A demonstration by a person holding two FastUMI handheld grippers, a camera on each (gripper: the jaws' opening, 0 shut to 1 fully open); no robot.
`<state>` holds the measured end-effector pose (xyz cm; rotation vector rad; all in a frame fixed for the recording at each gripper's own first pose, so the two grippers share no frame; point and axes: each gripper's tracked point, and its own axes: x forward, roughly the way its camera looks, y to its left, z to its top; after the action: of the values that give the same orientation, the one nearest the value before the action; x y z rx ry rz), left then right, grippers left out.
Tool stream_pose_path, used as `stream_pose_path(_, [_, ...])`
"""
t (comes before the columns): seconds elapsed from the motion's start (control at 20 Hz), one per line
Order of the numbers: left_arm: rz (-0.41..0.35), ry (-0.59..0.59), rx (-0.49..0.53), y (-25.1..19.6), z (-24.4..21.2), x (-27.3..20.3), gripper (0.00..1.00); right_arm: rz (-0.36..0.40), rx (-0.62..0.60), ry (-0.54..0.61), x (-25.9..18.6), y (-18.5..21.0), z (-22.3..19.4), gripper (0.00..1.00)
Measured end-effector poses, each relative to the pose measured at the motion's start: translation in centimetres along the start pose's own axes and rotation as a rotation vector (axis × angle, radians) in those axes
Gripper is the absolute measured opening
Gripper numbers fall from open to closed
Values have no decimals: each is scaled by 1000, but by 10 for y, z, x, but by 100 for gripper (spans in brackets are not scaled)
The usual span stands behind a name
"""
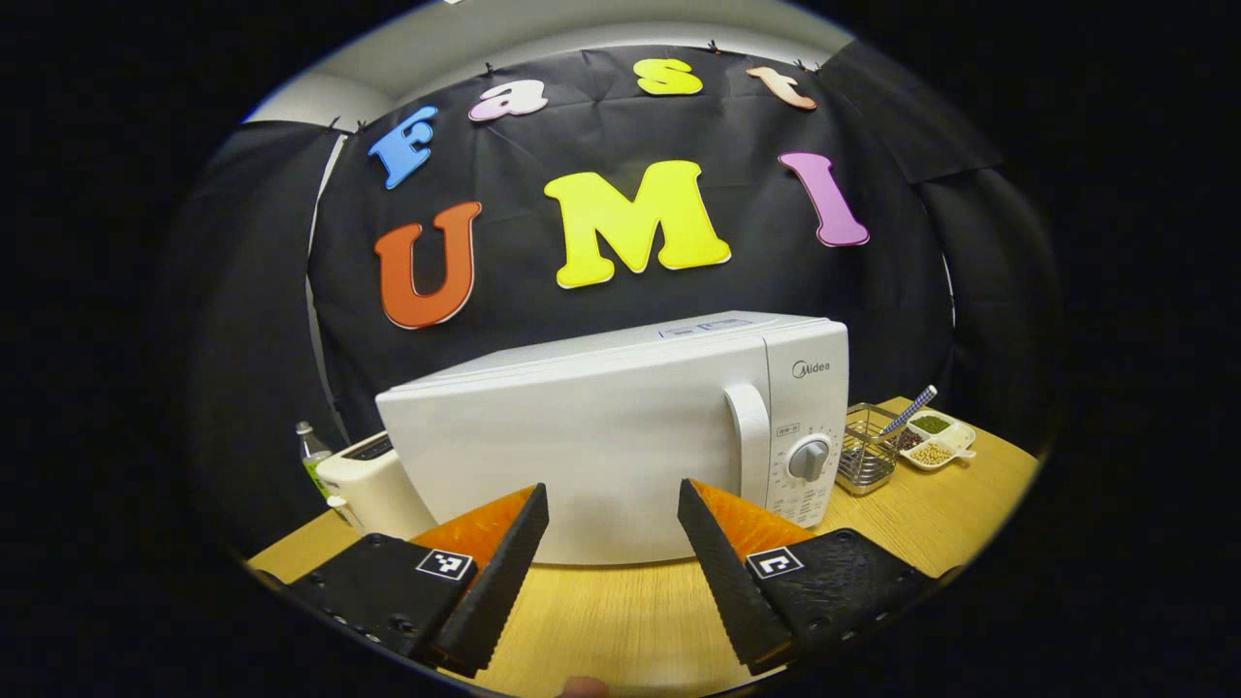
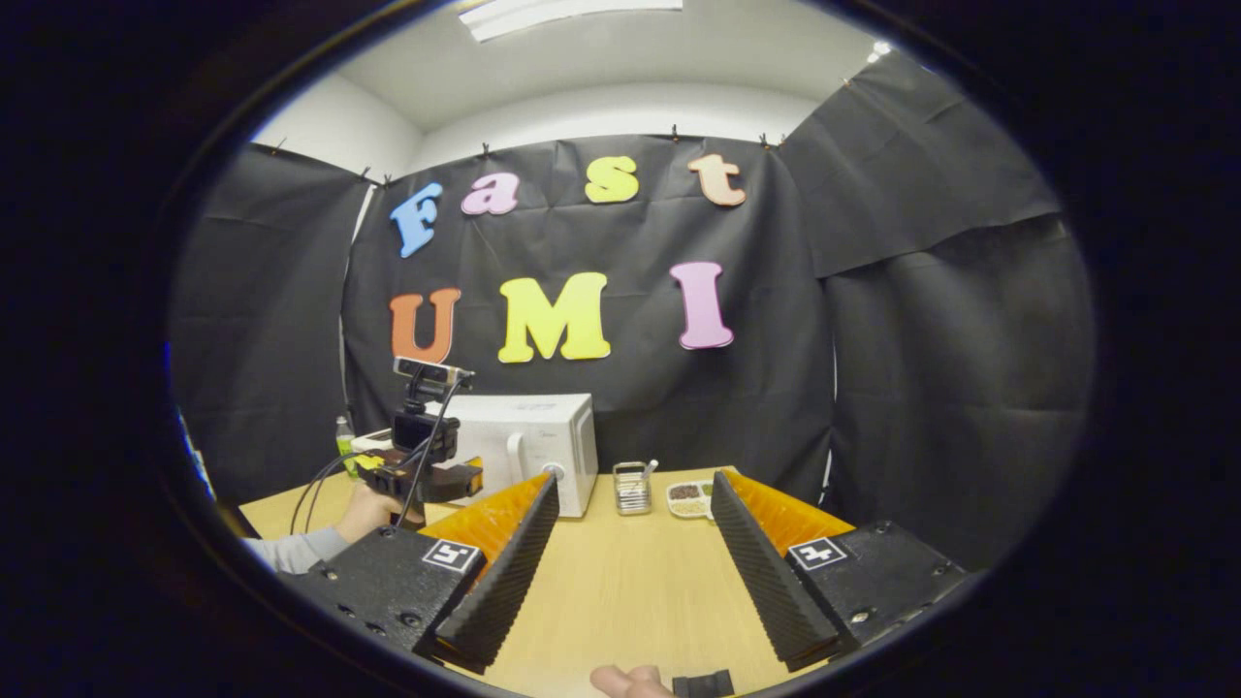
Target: Open the microwave oven with the left hand, put the food in, and close the microwave oven.
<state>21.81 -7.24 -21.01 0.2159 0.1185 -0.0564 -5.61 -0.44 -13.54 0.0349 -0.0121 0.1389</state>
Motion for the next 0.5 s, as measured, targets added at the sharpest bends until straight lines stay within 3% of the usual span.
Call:
stream_pose_path(0.05, [12, -14, 2, 2, 6, -13, 88, 3, -9, 0, 1, 3, 0, 100])
stream_pose_path(0.1, [16, -28, -5, 5, 12, -26, 96, 5, -13, -1, 1, 6, 1, 91])
stream_pose_path(0.15, [15, -43, -17, 7, 20, -44, 97, 9, -15, 0, 1, 10, 1, 100])
stream_pose_path(0.45, [29, -119, -89, 26, 71, -154, 95, -1, -30, -9, -1, 19, 12, 100])
stream_pose_path(0.5, [27, -135, -94, 29, 80, -172, 96, -5, -29, -15, -2, 20, 17, 91])
